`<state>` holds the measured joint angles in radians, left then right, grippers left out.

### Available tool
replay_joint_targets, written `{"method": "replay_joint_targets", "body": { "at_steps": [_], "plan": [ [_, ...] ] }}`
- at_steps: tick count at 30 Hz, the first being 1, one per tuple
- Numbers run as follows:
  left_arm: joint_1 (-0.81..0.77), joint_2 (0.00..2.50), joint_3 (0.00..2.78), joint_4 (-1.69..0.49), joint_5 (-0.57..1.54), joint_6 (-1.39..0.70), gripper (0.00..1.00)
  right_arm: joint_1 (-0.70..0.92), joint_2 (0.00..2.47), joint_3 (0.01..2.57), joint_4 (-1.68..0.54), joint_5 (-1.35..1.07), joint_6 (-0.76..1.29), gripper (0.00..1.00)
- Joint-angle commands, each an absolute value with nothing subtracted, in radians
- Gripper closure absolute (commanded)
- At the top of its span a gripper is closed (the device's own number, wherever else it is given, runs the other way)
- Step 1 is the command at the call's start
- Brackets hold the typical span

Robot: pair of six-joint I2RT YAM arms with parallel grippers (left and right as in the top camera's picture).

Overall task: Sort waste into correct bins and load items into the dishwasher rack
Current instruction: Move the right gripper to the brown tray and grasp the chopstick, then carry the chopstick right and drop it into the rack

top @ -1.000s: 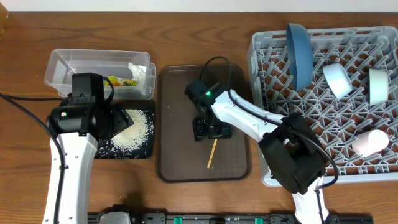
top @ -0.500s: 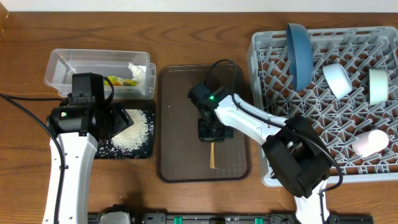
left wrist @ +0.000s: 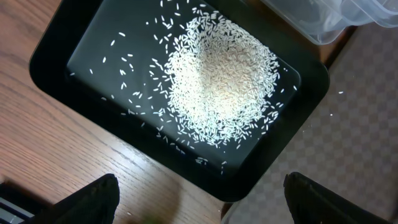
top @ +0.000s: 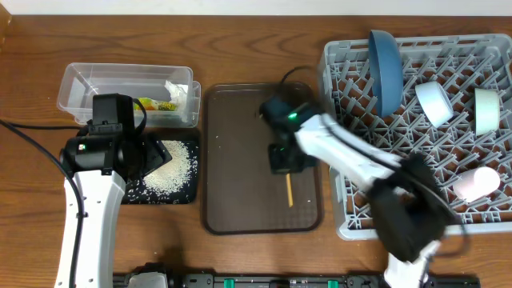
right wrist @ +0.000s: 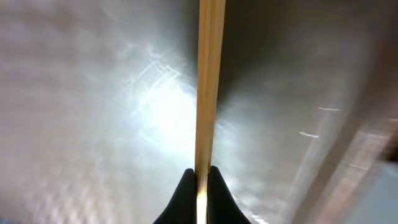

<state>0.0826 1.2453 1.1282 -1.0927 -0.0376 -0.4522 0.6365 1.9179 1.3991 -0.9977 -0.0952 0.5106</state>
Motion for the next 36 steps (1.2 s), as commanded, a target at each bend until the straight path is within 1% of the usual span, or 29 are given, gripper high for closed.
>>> {"method": "replay_joint_targets", "body": {
  "at_steps": [1,7,14,23,25,27,28,36],
  "plan": [
    [0.087,1.242,1.134,-1.095,-0.057,-0.458,0.12,0.581,1.728,1.409,-1.028,-0.074,0.304,0.99],
    [0.087,1.242,1.134,-1.095,-0.057,-0.458,0.13,0.451,1.557,1.409,-1.144,-0.054,0.197,0.99],
    [0.087,1.242,1.134,-1.095,-0.057,-0.458,0.13,0.355,1.558,1.385,-1.234,0.033,0.167,0.99],
    [0.087,1.242,1.134,-1.095,-0.057,-0.458,0.13,0.332,1.577,1.241,-1.161,0.048,0.190,0.98],
    [0.087,1.242,1.134,-1.095,-0.056,-0.458,0.13,0.332,1.577,1.214,-1.151,0.044,0.205,0.97],
    [0.087,1.242,1.134,-1.095,-0.056,-0.458,0.13,0.332,1.577,1.196,-1.139,0.043,0.206,0.92],
    [0.087,1.242,1.134,-1.095,-0.056,-0.458,0.13,0.332,1.577,1.192,-1.134,0.044,0.206,0.91],
    [0.087,1.242,1.134,-1.095,-0.056,-0.458,0.13,0.332,1.576,1.190,-1.100,0.044,0.224,0.89]
  ]
}}
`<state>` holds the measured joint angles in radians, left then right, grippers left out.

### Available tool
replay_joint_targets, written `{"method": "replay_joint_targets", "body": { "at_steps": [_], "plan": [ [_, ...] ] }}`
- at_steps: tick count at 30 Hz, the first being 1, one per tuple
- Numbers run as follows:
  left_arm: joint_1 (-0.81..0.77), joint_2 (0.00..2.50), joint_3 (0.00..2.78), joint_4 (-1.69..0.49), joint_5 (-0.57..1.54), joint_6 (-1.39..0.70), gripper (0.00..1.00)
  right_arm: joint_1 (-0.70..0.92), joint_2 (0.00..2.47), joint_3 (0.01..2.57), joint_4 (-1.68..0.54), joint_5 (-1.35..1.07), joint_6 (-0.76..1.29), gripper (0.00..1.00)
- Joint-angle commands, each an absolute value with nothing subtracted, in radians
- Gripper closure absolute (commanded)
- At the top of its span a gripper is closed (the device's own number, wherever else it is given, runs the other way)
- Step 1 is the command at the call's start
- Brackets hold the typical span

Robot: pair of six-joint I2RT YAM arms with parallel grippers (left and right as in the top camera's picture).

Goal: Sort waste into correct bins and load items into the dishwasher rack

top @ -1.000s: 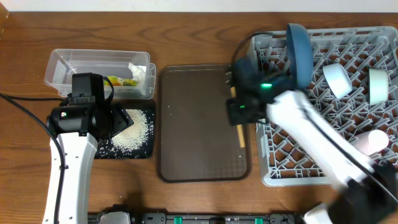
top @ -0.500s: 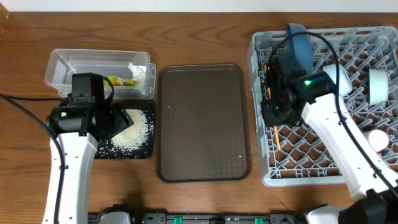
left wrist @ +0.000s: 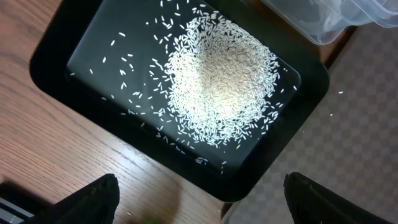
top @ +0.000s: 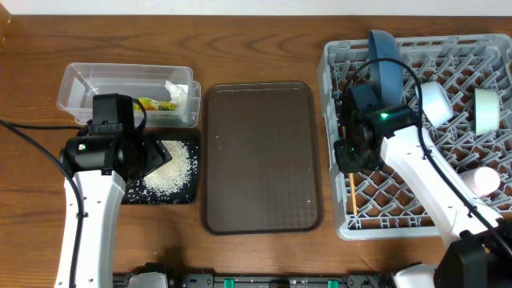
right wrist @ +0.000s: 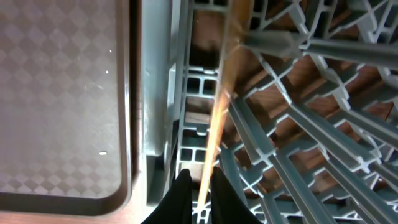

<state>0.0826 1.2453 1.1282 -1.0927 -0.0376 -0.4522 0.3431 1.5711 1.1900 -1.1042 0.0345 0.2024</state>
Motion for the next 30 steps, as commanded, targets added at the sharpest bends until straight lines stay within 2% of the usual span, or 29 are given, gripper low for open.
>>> {"method": "replay_joint_targets", "body": {
  "at_steps": [1,3,4,12,15,17,18,21,24,30],
  "plan": [
    [0.087,1.242,1.134,-1.095,-0.056,-0.458,0.13,0.332,1.576,1.190,-1.100,0.044,0.224,0.90],
    [0.086,1.242,1.134,-1.095,-0.052,-0.458,0.13,0.332,1.576,1.190,-1.100,0.043,0.225,0.93],
    [0.086,1.242,1.134,-1.095,-0.044,-0.457,0.09,0.332,1.574,1.191,-1.100,0.038,0.228,0.93],
    [0.040,1.242,1.134,-1.071,0.038,-0.325,0.07,0.332,1.462,1.210,-1.056,0.018,0.268,0.87],
    [-0.025,1.242,1.134,-1.054,0.043,-0.265,0.06,0.325,1.388,1.210,-1.000,0.017,0.277,0.65],
    [-0.078,1.244,1.134,-1.040,0.045,-0.241,0.06,0.316,1.350,1.210,-0.954,0.018,0.276,0.45],
    [-0.104,1.248,1.134,-1.034,0.045,-0.231,0.06,0.310,1.334,1.210,-0.933,0.018,0.274,0.40],
    [-0.184,1.264,1.134,-1.036,0.045,-0.210,0.02,0.275,1.309,1.210,-0.904,0.009,0.272,0.34],
    [-0.234,1.281,1.134,-1.076,0.045,-0.210,0.01,0.203,1.307,1.210,-0.910,-0.081,0.251,0.23],
    [-0.234,1.279,1.134,-1.215,0.045,-0.211,0.00,0.044,1.301,1.210,-1.017,-0.159,0.223,0.08]
  ]
}}
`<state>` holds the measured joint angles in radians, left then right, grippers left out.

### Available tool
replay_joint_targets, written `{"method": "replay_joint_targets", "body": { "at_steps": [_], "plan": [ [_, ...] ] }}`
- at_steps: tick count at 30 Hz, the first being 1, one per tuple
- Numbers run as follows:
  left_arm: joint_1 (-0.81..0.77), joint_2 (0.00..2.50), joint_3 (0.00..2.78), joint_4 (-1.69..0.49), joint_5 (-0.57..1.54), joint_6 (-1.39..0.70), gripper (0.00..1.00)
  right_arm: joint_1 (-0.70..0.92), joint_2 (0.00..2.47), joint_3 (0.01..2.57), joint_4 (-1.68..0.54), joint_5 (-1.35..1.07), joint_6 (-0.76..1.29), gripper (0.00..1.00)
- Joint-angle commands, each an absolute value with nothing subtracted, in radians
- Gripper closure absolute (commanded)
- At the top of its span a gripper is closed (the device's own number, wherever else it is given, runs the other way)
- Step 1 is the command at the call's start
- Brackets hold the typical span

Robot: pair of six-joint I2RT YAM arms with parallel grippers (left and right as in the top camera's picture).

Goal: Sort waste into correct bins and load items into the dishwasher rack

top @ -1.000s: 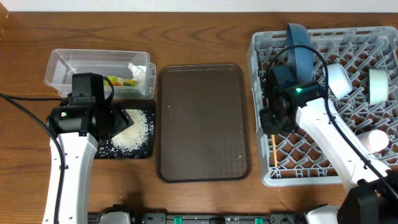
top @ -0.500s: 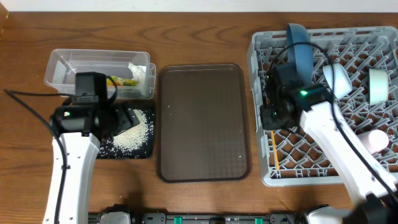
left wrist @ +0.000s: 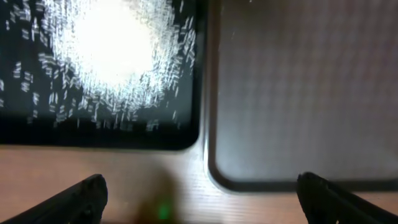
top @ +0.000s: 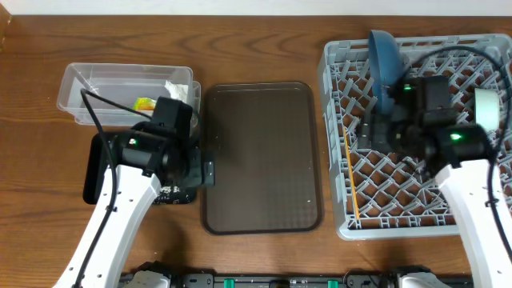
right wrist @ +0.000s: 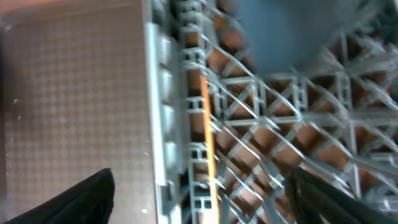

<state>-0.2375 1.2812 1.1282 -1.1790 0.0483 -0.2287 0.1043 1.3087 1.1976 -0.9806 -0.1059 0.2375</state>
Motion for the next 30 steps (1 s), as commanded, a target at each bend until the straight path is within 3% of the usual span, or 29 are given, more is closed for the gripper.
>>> {"method": "replay_joint_targets", "body": {
  "at_steps": [1,10,19,30],
  "plan": [
    [-0.233,1.274,1.134,-1.234,0.045,-0.212,0.01,0.028,1.299,1.210,-1.042,-0.157,0.223,0.07],
    [-0.233,0.998,1.055,-1.177,0.041,-0.222,0.01,0.015,1.132,1.160,-1.118,-0.026,0.208,0.01],
    [-0.233,0.517,0.912,-1.016,0.002,-0.221,0.00,0.014,0.626,0.888,-0.945,0.015,0.208,0.01],
    [-0.233,0.373,0.910,-1.006,0.003,-0.221,0.01,0.014,0.400,0.833,-1.110,0.011,0.208,0.01]
  ]
}}
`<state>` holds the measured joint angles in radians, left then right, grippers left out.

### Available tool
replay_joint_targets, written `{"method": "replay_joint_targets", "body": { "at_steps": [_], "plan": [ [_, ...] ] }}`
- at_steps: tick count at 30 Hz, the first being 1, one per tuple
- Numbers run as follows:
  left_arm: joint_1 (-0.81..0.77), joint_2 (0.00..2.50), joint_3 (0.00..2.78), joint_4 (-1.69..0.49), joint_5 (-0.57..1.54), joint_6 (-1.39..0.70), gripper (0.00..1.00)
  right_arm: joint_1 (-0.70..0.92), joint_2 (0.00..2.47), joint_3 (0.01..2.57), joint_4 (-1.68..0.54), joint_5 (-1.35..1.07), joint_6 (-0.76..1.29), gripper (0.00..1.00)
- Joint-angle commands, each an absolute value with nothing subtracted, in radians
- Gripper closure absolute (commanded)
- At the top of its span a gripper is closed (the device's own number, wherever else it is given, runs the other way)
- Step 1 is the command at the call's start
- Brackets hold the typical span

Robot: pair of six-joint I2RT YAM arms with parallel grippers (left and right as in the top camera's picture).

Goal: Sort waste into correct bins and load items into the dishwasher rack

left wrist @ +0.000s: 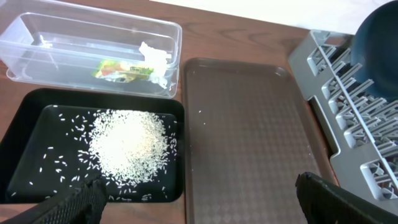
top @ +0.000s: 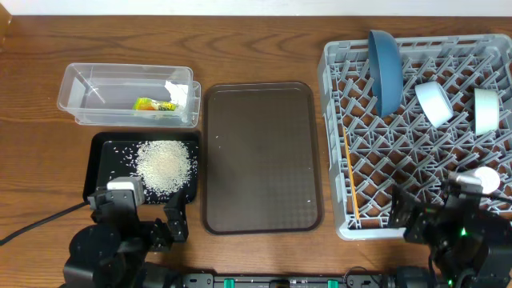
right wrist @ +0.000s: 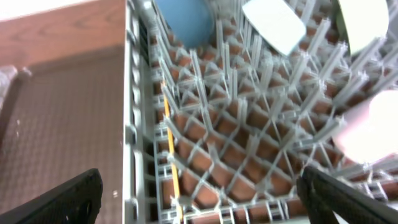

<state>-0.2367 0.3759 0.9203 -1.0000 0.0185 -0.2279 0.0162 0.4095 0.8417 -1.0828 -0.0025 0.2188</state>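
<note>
A wooden chopstick [top: 350, 171] lies in the left lane of the grey dish rack [top: 333, 120]; the right wrist view shows the chopstick [right wrist: 170, 148] from above. A blue bowl [top: 384, 66], two pale cups [top: 436, 102] and a pinkish cup [top: 478, 178] stand in the rack. The brown tray [top: 262, 157] is bare. The clear bin [top: 88, 90] holds a green wrapper [top: 152, 104] and white paper. Rice [top: 164, 164] fills the black tray [top: 100, 152]. My left gripper [left wrist: 198, 199] and right gripper [right wrist: 199, 199] are open and hold nothing, both at the table's near edge.
The left arm's body [top: 108, 240] sits at the near edge in front of the black tray. The right arm's body [top: 456, 232] sits in front of the rack's near right corner. Wood tabletop [top: 256, 48] surrounds everything.
Both arms have pulled back from over the table to its near edge. The left gripper was low over the black tray and brown tray border; the right was over the rack's left side.
My right gripper was shut on the chopstick over the brown tray, the left open above the rice. Then the right held the chopstick in the rack's left lane. Then the chopstick lay in the rack, the right gripper open. Now both arms are at the near edge.
</note>
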Motion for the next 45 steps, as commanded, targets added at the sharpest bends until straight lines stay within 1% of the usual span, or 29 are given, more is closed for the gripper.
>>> {"method": "replay_joint_targets", "body": {
  "at_steps": [1,4,19,25,30,37,45],
  "plan": [
    [-0.233,0.373,0.910,-1.009,0.003,-0.221,0.01,0.014,0.402,0.833,-1.133,0.011,0.208,0.01],
    [-0.233,0.373,0.910,-1.009,0.003,-0.221,0.01,0.014,0.402,0.833,-1.189,0.012,0.209,0.01],
    [-0.233,0.373,0.910,-1.009,0.003,-0.221,0.02,0.014,0.401,0.832,-1.185,0.011,0.208,0.01],
    [-0.233,0.373,0.910,-1.009,0.003,-0.221,0.01,0.014,0.334,0.813,-1.161,0.047,0.208,0.01],
    [-0.233,0.373,0.910,-1.009,0.003,-0.221,0.02,0.020,0.211,0.714,-1.019,0.064,0.204,0.01],
    [-0.233,0.373,0.910,-1.009,0.003,-0.221,0.02,0.041,0.014,0.470,-0.714,0.064,0.204,0.01],
    [-0.233,0.373,0.910,-1.009,0.003,-0.222,0.02,0.041,0.005,0.240,-0.336,0.055,0.204,0.01]
  ]
}}
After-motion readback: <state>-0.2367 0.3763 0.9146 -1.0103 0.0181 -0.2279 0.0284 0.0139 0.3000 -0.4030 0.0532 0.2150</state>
